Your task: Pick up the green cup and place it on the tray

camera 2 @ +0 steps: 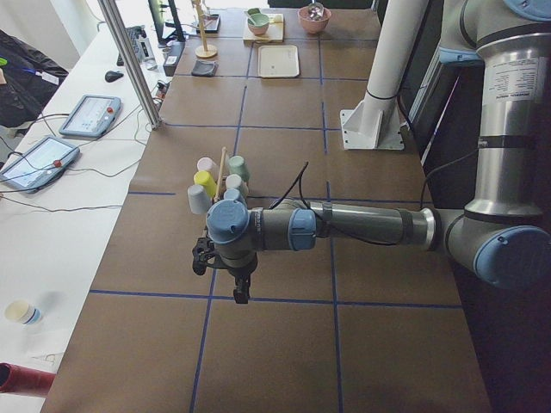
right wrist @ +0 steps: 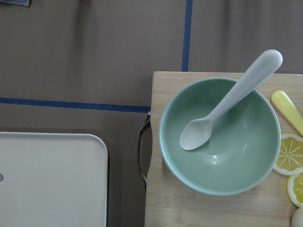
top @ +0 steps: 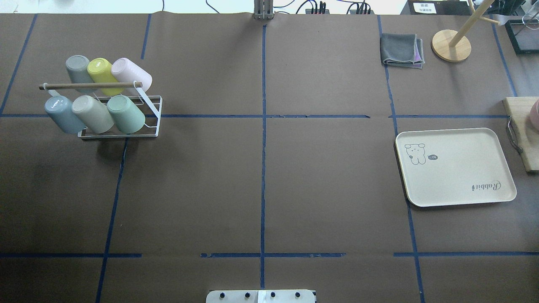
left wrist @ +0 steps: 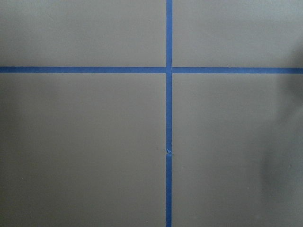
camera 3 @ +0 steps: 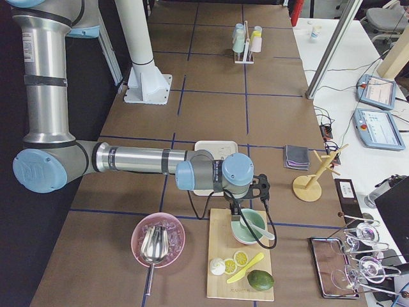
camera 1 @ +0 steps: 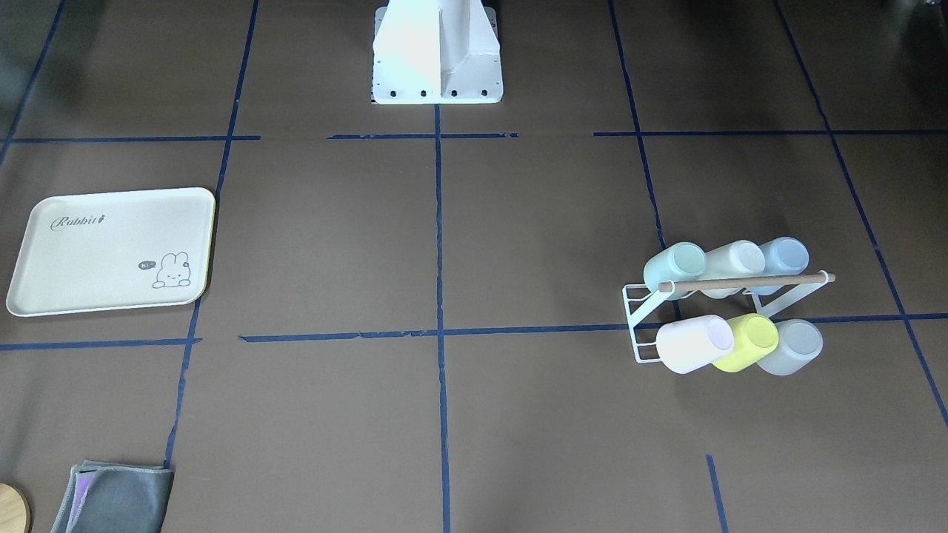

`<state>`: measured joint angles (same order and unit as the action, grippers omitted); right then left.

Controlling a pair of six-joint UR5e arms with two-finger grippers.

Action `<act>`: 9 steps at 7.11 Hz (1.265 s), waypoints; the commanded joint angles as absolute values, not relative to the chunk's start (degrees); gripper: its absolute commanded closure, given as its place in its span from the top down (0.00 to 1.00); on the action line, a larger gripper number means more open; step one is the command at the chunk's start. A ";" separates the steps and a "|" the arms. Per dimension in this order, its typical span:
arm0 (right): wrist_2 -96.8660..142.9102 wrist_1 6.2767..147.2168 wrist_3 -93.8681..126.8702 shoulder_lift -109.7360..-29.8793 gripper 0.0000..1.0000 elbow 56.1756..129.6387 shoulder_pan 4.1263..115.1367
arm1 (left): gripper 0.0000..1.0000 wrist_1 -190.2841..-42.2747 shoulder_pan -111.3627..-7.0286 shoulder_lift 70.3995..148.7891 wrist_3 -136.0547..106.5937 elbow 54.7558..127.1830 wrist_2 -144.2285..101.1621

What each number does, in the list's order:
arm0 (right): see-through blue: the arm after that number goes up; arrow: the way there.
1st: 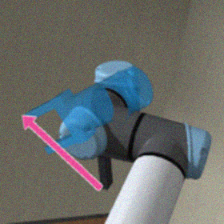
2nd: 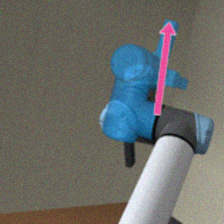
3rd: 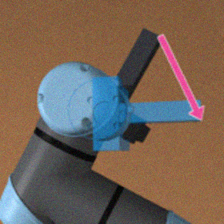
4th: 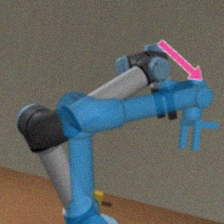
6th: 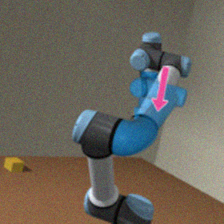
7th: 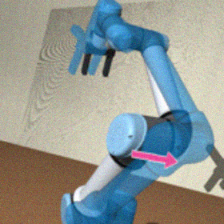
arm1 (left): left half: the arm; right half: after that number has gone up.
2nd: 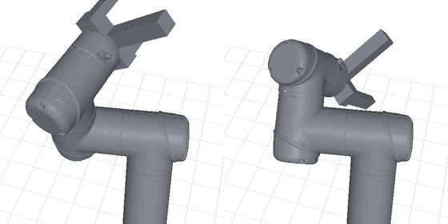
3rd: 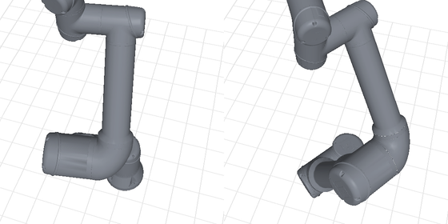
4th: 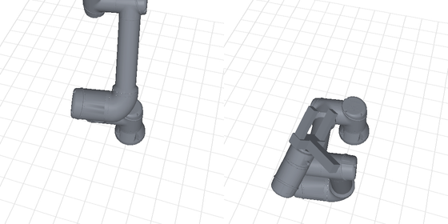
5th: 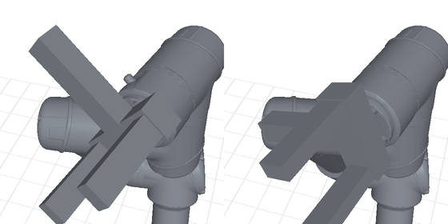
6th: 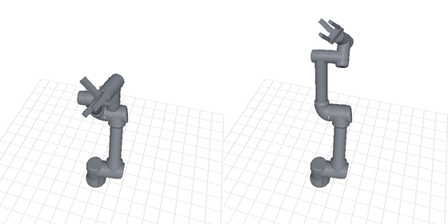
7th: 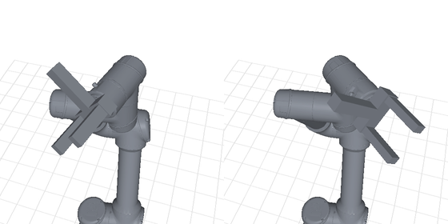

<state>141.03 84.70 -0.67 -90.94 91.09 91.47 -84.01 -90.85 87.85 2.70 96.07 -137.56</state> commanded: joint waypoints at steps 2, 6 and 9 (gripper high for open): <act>140.45 84.64 -0.62 -90.70 1.00 90.62 90.19 | 1.00 -84.37 -90.88 88.07 2.64 96.24 -137.64; 140.19 73.19 16.89 -94.12 1.00 93.61 83.35 | 1.00 -84.37 -90.88 87.80 2.72 96.42 -137.64; 137.05 69.44 23.72 -94.74 1.00 93.60 77.19 | 1.00 -84.46 -90.88 87.80 2.72 96.59 -137.64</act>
<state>138.99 70.78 21.49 -94.34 93.57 79.55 -84.45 -90.88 87.81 2.74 96.51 -137.64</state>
